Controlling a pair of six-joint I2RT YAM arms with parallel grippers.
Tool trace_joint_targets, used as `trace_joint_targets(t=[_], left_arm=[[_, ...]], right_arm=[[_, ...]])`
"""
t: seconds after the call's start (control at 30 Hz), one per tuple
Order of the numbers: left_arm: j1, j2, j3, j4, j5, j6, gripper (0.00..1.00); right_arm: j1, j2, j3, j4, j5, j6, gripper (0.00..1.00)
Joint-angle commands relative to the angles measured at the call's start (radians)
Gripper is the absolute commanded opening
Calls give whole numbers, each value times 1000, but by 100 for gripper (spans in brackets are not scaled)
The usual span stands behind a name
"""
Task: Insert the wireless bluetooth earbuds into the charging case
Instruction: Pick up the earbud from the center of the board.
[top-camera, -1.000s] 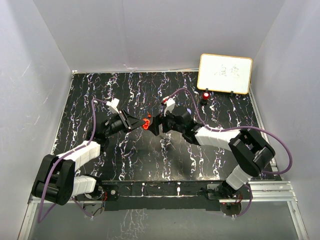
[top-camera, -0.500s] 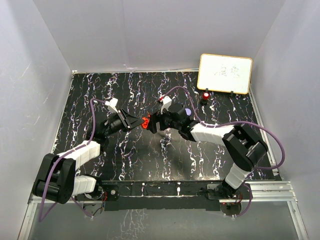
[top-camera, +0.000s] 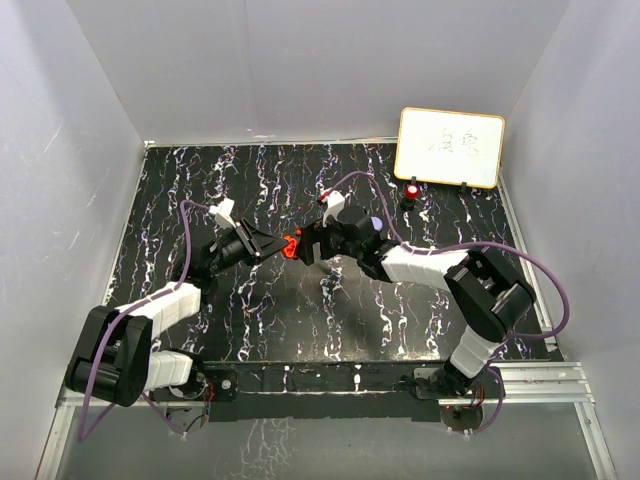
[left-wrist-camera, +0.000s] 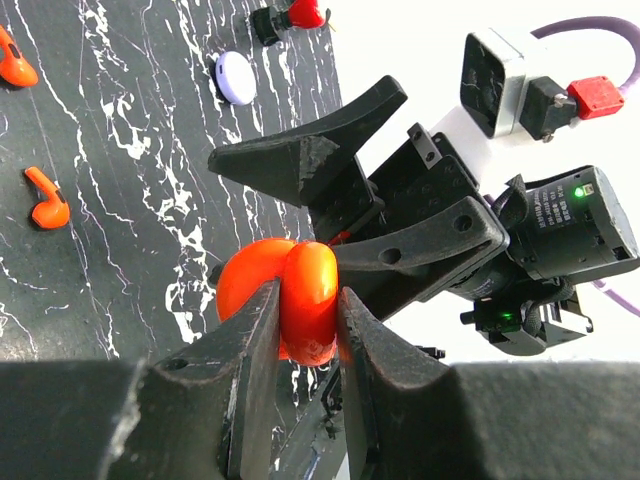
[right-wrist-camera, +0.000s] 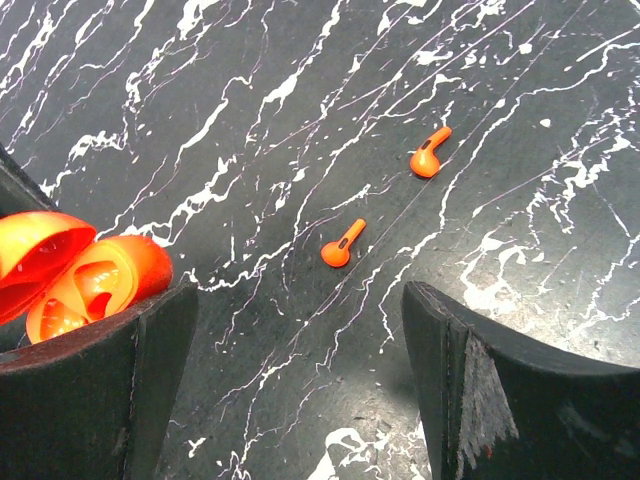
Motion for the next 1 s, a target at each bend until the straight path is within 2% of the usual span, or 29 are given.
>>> trace_joint_targets(t=[0.0, 0.13, 0.33, 0.7, 0.97], left_arm=[[12, -22, 48, -82, 31, 32, 0], [72, -11, 53, -94, 50, 25, 0], [171, 27, 35, 26, 105, -56, 0], [211, 55, 54, 38, 112, -77, 0], [227, 79, 42, 93, 153, -100, 0]], right_arm=[[-14, -65, 17, 103, 25, 30, 82], [-25, -104, -8, 54, 63, 14, 81], [-26, -125, -2, -46, 100, -16, 80], [-26, -76, 54, -108, 87, -31, 79], [-25, -27, 119, -188, 71, -31, 70]])
